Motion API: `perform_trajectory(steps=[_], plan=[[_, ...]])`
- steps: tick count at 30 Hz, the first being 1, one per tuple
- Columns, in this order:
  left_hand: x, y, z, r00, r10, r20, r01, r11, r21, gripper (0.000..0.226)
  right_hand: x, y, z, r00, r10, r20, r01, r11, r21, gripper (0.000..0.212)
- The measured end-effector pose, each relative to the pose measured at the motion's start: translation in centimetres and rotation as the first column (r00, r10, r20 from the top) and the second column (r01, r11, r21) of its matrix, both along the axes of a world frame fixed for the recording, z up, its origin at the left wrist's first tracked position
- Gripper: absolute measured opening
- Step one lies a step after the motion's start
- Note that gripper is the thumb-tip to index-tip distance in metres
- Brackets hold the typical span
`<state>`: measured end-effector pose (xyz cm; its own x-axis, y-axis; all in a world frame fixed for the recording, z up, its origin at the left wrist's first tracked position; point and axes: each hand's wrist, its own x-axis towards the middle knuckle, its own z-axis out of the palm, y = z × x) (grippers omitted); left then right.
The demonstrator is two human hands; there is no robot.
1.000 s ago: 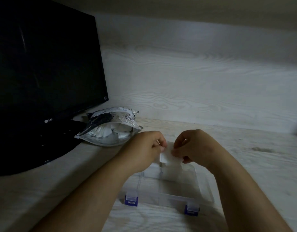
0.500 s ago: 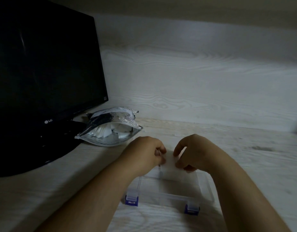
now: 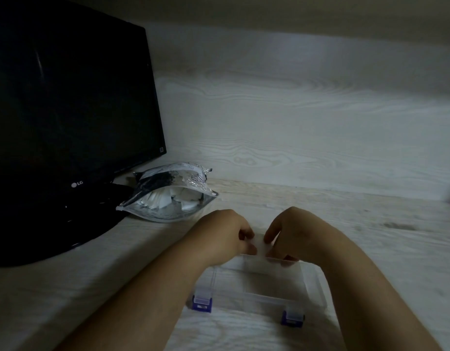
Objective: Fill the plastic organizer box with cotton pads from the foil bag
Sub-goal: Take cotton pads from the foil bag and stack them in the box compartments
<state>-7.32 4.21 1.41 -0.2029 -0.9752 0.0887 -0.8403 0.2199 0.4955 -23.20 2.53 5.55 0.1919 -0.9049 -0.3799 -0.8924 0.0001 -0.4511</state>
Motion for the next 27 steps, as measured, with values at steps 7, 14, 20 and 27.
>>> perform_trajectory(steps=[7, 14, 20, 27], plan=[[0.6, 0.2, -0.2, 0.995, 0.05, -0.086, -0.062, 0.987, -0.151, 0.026, -0.1, 0.3, 0.3, 1.0, 0.002, -0.03, -0.01, 0.964, -0.264, 0.018], [3.4, -0.9, -0.1, 0.929, 0.321, -0.183, -0.363, 0.888, -0.284, 0.012, -0.5, -0.2, -0.6, 0.996, 0.01, 0.092, 0.031, 0.898, -0.439, 0.008], [6.0, -1.4, -0.3, 0.809, 0.588, 0.02, -0.575, 0.797, -0.183, 0.032, -0.2, -0.3, -1.1, 0.993, 0.045, 0.107, 0.012, 0.88, -0.475, 0.009], [6.9, -1.4, -0.6, 0.759, 0.624, 0.187, -0.626, 0.778, -0.056, 0.054, -0.2, -0.4, -1.3, 0.99, 0.06, 0.13, 0.009, 0.882, -0.471, 0.009]])
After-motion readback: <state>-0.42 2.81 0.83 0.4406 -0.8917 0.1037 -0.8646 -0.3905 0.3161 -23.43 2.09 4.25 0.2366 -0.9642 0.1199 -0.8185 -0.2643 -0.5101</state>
